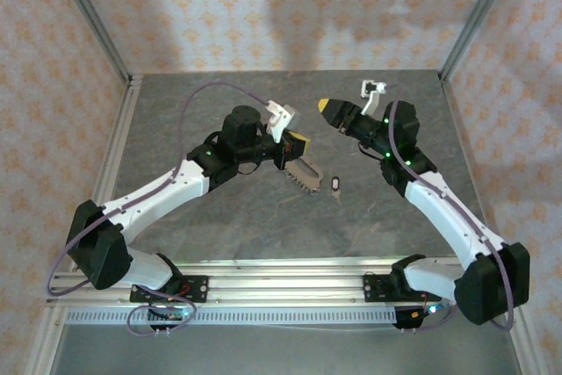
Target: Put the keys on the keyring
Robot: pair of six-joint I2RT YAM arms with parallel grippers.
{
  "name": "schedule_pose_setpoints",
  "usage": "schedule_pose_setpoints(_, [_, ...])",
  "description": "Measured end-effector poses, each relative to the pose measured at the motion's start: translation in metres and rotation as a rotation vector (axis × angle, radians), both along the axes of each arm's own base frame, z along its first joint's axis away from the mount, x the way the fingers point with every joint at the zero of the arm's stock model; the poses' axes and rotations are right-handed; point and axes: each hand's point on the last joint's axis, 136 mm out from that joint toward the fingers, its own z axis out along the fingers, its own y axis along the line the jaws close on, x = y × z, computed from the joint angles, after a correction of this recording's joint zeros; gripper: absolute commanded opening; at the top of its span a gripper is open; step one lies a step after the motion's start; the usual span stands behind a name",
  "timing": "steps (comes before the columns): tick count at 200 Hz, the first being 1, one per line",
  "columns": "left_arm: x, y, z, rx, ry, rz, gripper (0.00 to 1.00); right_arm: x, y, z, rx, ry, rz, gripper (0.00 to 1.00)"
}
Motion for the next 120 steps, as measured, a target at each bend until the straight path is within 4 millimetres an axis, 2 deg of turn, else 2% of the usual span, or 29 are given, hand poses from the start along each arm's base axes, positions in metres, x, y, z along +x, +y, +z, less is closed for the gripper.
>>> schedule_pose_setpoints(13, [0.002,0.001,0.0,-0.001,-0.001,0.006,0.0,0.001,-0.006,-0.005,0.001,-0.002,-0.029,0.49])
schedule_pose_setpoints(24, [0.004,0.003,0.0,-0.002,-0.002,0.014,0.0,0.003,-0.008,-0.017,-0.007,0.016,-0.048,0.49])
schedule_pose_setpoints(52, [0.014,0.012,-0.003,-0.012,0.026,0.07,0.0,0.013,-0.012,-0.077,-0.064,0.154,-0.088,0.5])
schedule_pose_setpoints(67, [0.019,0.018,-0.011,-0.013,0.056,0.118,0.0,0.018,-0.011,-0.11,-0.101,0.247,-0.096,0.5])
schedule_pose_setpoints(73, [0.022,0.022,-0.015,-0.01,0.067,0.14,0.08,0.02,-0.011,-0.123,-0.115,0.282,-0.097,0.5])
schedule_pose_setpoints(86, [0.025,0.027,-0.025,0.0,0.091,0.181,0.35,0.022,-0.009,-0.15,-0.15,0.36,-0.095,0.5])
schedule_pose_setpoints(96, [0.027,0.032,-0.032,0.004,0.111,0.216,0.46,0.02,-0.007,-0.172,-0.182,0.418,-0.087,0.5])
schedule_pose_setpoints(108, [0.028,0.038,-0.04,0.005,0.132,0.256,0.66,0.016,-0.001,-0.199,-0.228,0.484,-0.065,0.49])
schedule_pose_setpoints(120, [0.03,0.045,-0.045,0.006,0.144,0.293,0.77,0.01,0.004,-0.222,-0.277,0.535,-0.043,0.49])
